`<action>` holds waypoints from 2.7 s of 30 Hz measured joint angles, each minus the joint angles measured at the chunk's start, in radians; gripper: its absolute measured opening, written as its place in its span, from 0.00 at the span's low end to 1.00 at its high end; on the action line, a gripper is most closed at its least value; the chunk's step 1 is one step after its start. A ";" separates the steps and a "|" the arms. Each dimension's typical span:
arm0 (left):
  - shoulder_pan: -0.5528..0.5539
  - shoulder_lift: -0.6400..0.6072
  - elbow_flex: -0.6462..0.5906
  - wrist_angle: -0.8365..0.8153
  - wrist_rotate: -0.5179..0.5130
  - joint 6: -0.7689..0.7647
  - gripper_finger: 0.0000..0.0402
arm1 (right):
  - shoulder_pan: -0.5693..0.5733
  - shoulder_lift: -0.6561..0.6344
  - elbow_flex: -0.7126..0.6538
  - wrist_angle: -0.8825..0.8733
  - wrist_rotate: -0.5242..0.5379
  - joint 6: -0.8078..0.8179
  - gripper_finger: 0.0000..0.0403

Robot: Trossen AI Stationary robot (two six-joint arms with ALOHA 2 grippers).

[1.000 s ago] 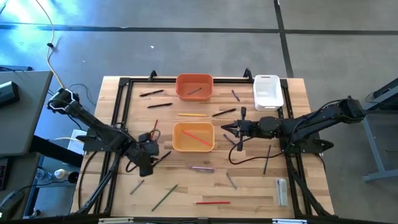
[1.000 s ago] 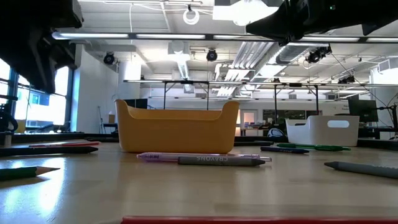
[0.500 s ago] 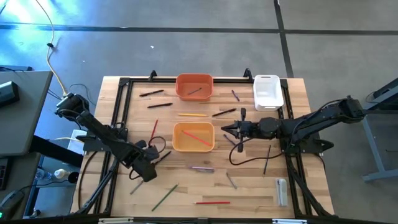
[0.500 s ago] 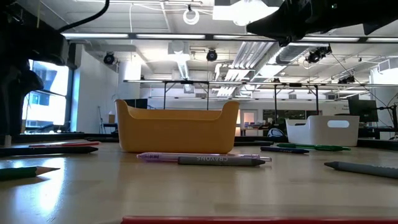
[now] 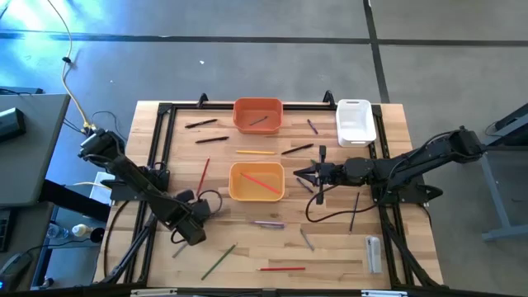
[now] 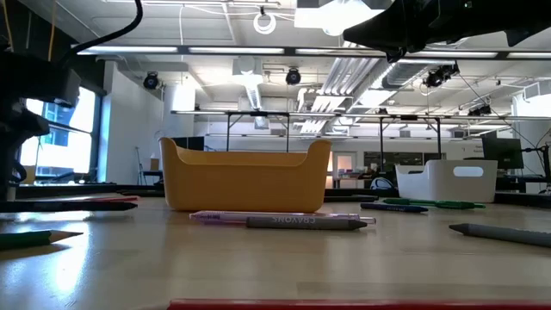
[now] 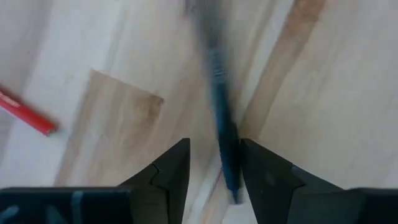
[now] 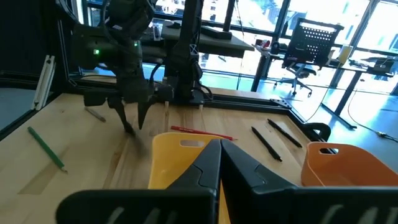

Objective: Sort crayons/erasers/pens/pencils in bins
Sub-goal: Put the bottom black pen into the white bin

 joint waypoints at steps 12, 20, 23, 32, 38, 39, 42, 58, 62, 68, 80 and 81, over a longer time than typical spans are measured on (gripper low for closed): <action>-0.021 0.034 0.003 0.014 0.014 0.189 0.18 | 0.000 0.000 0.000 0.007 0.000 -0.001 0.00; -0.021 0.033 0.000 0.051 0.020 0.275 0.10 | 0.000 0.000 0.000 0.007 0.000 0.000 0.00; -0.021 0.034 -0.001 0.054 0.020 0.275 0.10 | 0.000 0.000 0.000 0.007 0.000 0.004 0.00; -0.025 -0.013 -0.004 0.187 0.013 0.274 0.08 | 0.040 0.019 0.004 0.002 -0.008 0.028 0.00; -0.056 -0.014 -0.004 0.327 -0.020 0.308 0.08 | 0.131 0.167 0.045 0.011 0.046 0.105 0.00; -0.061 -0.014 -0.004 0.345 -0.036 0.309 0.08 | 0.144 0.203 0.055 0.019 0.056 0.122 0.00; -0.078 -0.015 -0.004 0.387 -0.091 0.309 0.08 | 0.184 0.321 0.096 0.061 0.082 0.166 0.02; -0.113 -0.017 -0.003 0.777 -0.261 0.491 0.09 | 0.286 0.661 0.437 0.117 0.069 0.225 0.45; -0.114 -0.018 -0.002 0.882 -0.280 0.566 0.09 | 0.325 0.649 0.437 0.144 0.072 0.204 0.47; -0.102 -0.018 -0.002 1.018 -0.298 0.649 0.09 | 0.370 0.649 0.436 0.267 0.078 0.137 0.47; 0.012 -0.019 -0.002 1.176 -0.223 0.759 0.04 | 0.377 0.649 0.436 0.406 0.078 0.020 0.47; 0.022 -0.019 -0.002 1.192 -0.208 0.769 0.04 | 0.376 0.649 0.436 0.410 0.079 0.019 0.47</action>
